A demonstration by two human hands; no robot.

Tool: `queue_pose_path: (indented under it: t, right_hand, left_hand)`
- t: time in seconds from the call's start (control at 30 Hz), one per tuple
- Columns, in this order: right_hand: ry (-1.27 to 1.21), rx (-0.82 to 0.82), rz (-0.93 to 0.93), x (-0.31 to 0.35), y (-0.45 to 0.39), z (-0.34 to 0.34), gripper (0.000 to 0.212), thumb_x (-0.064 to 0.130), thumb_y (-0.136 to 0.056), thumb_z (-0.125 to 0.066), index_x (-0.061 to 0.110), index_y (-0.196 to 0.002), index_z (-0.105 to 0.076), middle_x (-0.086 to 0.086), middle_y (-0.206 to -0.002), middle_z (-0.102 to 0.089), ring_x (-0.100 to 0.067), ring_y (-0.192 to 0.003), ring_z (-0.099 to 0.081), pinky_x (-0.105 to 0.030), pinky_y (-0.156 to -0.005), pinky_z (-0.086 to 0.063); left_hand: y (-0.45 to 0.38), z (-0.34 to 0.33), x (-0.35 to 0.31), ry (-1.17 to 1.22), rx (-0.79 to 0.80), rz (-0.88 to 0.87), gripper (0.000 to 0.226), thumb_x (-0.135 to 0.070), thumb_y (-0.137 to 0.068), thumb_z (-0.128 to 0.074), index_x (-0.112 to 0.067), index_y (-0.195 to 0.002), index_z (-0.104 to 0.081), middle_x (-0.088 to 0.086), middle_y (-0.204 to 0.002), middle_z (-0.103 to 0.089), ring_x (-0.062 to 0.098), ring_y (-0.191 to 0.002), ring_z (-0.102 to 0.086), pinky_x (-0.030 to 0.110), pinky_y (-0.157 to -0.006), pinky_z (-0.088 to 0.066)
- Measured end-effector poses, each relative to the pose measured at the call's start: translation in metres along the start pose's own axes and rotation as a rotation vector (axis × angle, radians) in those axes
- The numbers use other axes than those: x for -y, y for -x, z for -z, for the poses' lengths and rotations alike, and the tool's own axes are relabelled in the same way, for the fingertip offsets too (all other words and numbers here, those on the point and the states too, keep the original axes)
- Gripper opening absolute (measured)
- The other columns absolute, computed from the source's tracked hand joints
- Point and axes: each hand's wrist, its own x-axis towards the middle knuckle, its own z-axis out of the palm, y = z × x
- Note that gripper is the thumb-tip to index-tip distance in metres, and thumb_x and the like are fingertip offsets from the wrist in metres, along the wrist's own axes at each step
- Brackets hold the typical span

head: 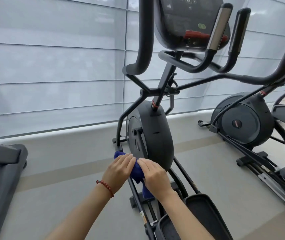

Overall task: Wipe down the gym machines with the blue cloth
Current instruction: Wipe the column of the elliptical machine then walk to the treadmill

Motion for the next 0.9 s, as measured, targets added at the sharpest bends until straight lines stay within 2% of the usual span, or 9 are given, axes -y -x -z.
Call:
queue_pose_path:
  t: [0.1, 0.23, 0.3, 0.4, 0.53, 0.63, 0.73, 0.8, 0.9]
  right_hand:
    - [-0.06, 0.012, -0.014, 0.019, 0.006, -0.01, 0.043, 0.012, -0.064, -0.08, 0.006, -0.104, -0.067, -0.006, -0.099, -0.071, -0.017, -0.089, -0.068, -0.025, -0.083, -0.053]
    - [-0.166, 0.011, -0.088, 0.047, 0.017, -0.026, 0.054, 0.008, -0.056, -0.085, 0.007, -0.107, -0.065, -0.004, -0.1, -0.07, -0.016, -0.089, -0.068, -0.022, -0.085, -0.049]
    - [-0.257, 0.021, -0.148, 0.064, 0.022, -0.029, 0.051, 0.01, -0.063, -0.079, 0.008, -0.111, -0.062, -0.003, -0.101, -0.07, -0.016, -0.088, -0.068, -0.023, -0.082, -0.052]
    - [-0.392, 0.015, -0.263, 0.088, 0.031, -0.035, 0.04, 0.024, -0.078, -0.054, 0.011, -0.115, -0.059, -0.001, -0.104, -0.068, -0.013, -0.088, -0.066, -0.022, -0.077, -0.055]
    - [-0.564, 0.014, -0.356, 0.114, 0.042, -0.039, 0.043, 0.029, -0.079, -0.048, 0.01, -0.117, -0.057, -0.004, -0.105, -0.068, -0.017, -0.09, -0.067, -0.028, -0.075, -0.056]
    - [-0.62, 0.022, -0.265, 0.121, 0.046, -0.039, 0.045, 0.012, -0.069, -0.065, 0.01, -0.113, -0.058, -0.003, -0.099, -0.068, -0.017, -0.085, -0.066, -0.031, -0.071, -0.056]
    - [-0.58, 0.007, -0.092, 0.124, 0.045, -0.04, 0.063, -0.011, -0.053, -0.07, 0.011, -0.11, -0.057, -0.003, -0.097, -0.069, -0.016, -0.084, -0.065, -0.029, -0.073, -0.056]
    - [-0.519, -0.016, 0.01, 0.129, 0.044, -0.039, 0.064, -0.013, -0.05, -0.07, 0.011, -0.108, -0.058, -0.003, -0.097, -0.069, -0.015, -0.085, -0.065, -0.026, -0.076, -0.054]
    - [-0.468, -0.039, 0.15, 0.138, 0.043, -0.043, 0.047, -0.009, -0.059, -0.068, 0.009, -0.103, -0.065, -0.001, -0.098, -0.07, -0.015, -0.086, -0.066, -0.022, -0.079, -0.051]
  left_hand:
    - [0.02, 0.012, -0.006, 0.008, -0.04, 0.031, 0.059, 0.002, -0.054, -0.084, -0.006, -0.101, -0.05, 0.013, -0.089, -0.069, 0.026, -0.08, -0.067, 0.034, -0.074, -0.057]
    - [0.046, 0.024, -0.011, -0.076, -0.044, 0.111, 0.046, 0.003, -0.054, -0.084, 0.0, -0.095, -0.064, 0.013, -0.089, -0.07, 0.027, -0.082, -0.068, 0.034, -0.074, -0.056]
    - [0.058, 0.031, -0.014, -0.126, -0.039, 0.14, 0.037, 0.005, -0.054, -0.084, 0.001, -0.088, -0.07, 0.013, -0.088, -0.07, 0.027, -0.082, -0.068, 0.034, -0.075, -0.056]
    - [0.073, 0.044, -0.021, -0.16, -0.056, 0.137, 0.033, 0.007, -0.055, -0.08, 0.001, -0.086, -0.07, 0.012, -0.088, -0.07, 0.026, -0.081, -0.068, 0.033, -0.075, -0.055]
    - [0.089, 0.06, -0.036, -0.196, -0.05, 0.155, 0.036, 0.006, -0.058, -0.079, 0.001, -0.091, -0.068, 0.013, -0.09, -0.07, 0.027, -0.082, -0.068, 0.034, -0.077, -0.055]
    - [0.106, 0.07, -0.047, -0.253, -0.006, 0.222, 0.037, 0.008, -0.056, -0.081, 0.003, -0.091, -0.071, 0.014, -0.093, -0.07, 0.028, -0.085, -0.068, 0.035, -0.078, -0.056]
    - [0.124, 0.081, -0.057, -0.298, 0.013, 0.293, 0.039, 0.005, -0.058, -0.082, 0.004, -0.095, -0.07, 0.015, -0.095, -0.07, 0.029, -0.087, -0.068, 0.036, -0.079, -0.055]
    - [0.138, 0.086, -0.063, -0.327, 0.027, 0.341, 0.04, 0.004, -0.061, -0.08, 0.004, -0.099, -0.068, 0.016, -0.098, -0.069, 0.029, -0.09, -0.067, 0.036, -0.082, -0.054]
    - [0.16, 0.094, -0.071, -0.387, 0.046, 0.414, 0.042, 0.001, -0.065, -0.079, 0.004, -0.105, -0.066, 0.017, -0.103, -0.068, 0.029, -0.094, -0.067, 0.037, -0.085, -0.052]
